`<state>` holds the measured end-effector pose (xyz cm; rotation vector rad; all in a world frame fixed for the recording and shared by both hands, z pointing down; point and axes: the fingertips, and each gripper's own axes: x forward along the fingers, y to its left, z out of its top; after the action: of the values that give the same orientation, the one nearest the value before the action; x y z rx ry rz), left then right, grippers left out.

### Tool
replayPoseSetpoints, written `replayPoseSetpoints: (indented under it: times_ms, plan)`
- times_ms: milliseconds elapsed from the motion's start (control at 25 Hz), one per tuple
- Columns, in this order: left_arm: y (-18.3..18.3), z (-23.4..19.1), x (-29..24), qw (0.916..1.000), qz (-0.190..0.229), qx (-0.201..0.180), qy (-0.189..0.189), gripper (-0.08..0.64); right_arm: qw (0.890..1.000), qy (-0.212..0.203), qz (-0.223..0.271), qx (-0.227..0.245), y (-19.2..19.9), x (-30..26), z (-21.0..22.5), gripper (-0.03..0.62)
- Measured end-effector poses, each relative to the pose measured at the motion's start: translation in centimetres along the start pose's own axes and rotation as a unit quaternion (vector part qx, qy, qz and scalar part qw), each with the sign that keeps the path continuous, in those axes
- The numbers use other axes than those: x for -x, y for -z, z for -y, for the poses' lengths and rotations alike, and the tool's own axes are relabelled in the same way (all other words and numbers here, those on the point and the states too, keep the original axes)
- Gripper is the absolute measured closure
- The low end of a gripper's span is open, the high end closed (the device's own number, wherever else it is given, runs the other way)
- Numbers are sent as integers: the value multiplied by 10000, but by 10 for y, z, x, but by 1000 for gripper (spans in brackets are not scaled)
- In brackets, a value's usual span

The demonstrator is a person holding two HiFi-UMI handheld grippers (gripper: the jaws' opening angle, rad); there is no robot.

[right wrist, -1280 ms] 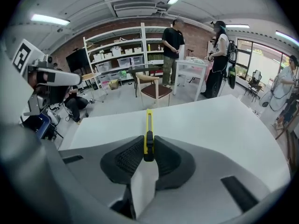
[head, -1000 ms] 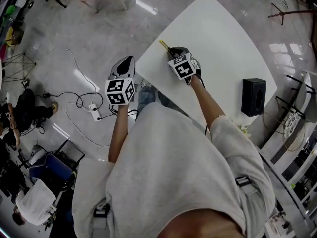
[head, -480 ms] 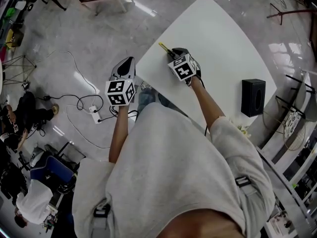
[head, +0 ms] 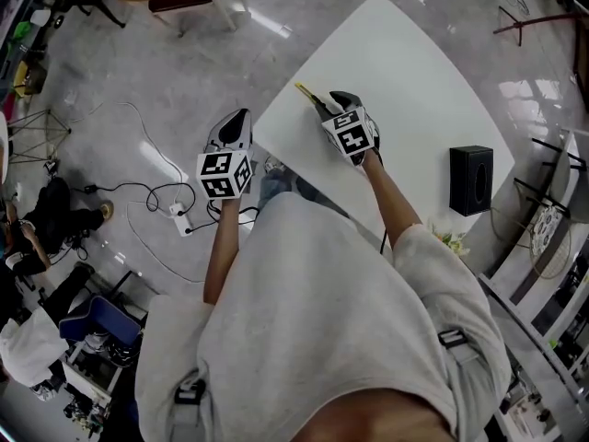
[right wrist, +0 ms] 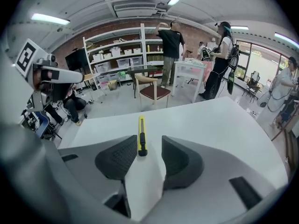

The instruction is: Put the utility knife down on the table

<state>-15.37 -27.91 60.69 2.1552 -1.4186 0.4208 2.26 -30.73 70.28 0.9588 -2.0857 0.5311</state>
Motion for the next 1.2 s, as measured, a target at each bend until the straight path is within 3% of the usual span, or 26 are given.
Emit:
replayPoseSetpoints:
  times_ms: [480,640,920,1200]
  plan:
    - [-18,3,1,9997,126,-180,94,537,9888,904,649,-996,19,68,36,512]
    - [-24,5,3,9995,182,-228,121,537,9830,958,857,-1309,24,85,40,538]
    - [-41,14,8,9985,379,-344,175,537,9764,1095,1284,-1348,10,109,42,555]
    - [-68,15,15,9962,671,-514,194,537,9699,1265,1779,-1082,-25,131,42,557]
